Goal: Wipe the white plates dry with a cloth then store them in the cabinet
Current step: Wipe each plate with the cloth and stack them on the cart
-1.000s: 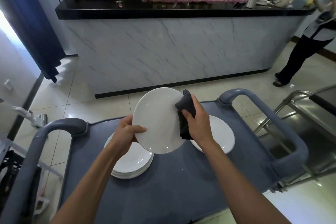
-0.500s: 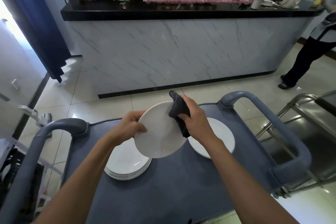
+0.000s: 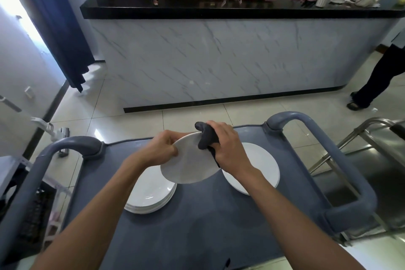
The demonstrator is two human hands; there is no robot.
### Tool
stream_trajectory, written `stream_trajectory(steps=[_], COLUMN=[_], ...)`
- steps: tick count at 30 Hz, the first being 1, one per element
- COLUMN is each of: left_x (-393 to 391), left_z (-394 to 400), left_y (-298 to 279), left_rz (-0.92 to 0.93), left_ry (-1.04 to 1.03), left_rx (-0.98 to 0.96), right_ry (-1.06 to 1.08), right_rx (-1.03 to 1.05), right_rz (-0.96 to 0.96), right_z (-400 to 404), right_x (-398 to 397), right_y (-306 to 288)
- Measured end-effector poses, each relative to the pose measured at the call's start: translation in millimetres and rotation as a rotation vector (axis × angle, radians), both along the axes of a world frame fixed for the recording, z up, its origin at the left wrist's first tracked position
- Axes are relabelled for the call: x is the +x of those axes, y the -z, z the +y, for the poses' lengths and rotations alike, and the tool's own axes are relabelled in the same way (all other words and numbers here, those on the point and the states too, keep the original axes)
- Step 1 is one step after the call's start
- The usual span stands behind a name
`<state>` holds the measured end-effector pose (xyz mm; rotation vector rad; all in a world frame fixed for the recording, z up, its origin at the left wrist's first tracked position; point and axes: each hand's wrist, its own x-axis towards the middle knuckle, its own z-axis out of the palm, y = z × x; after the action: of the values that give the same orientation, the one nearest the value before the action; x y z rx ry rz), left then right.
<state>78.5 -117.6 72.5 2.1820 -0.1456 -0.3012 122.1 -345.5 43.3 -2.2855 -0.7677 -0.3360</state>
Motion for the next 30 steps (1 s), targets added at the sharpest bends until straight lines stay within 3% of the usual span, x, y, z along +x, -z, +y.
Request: stream_trajectory(steps=[6,18,23,27,30], left_x=[-3,-59,-82,-83,-75], left_z=[-20,-41,-52,-72,-86], left_y=[4,43,49,37,29], left_rz=[-0.054,-0.19,0.054,0.403,0.448], left_ry=[-0.134,-0.625,-1.052,-1.065,-1.061], left_rx=[0.078,-0.069,-0.43,-0.791,-1.011], right_ry=[0.021,0.048,0.049,0.027,-0.002], right_rx=[0.03,0.101,0.14,0.15,0.14], right_rz=[-0.054,-0.154,-0.181,-0.233,-0.265], right_z=[-7,-23,-26,-25,-25], right_x=[0,-5,-5,-11,-17], right_y=[7,27,33,38,43])
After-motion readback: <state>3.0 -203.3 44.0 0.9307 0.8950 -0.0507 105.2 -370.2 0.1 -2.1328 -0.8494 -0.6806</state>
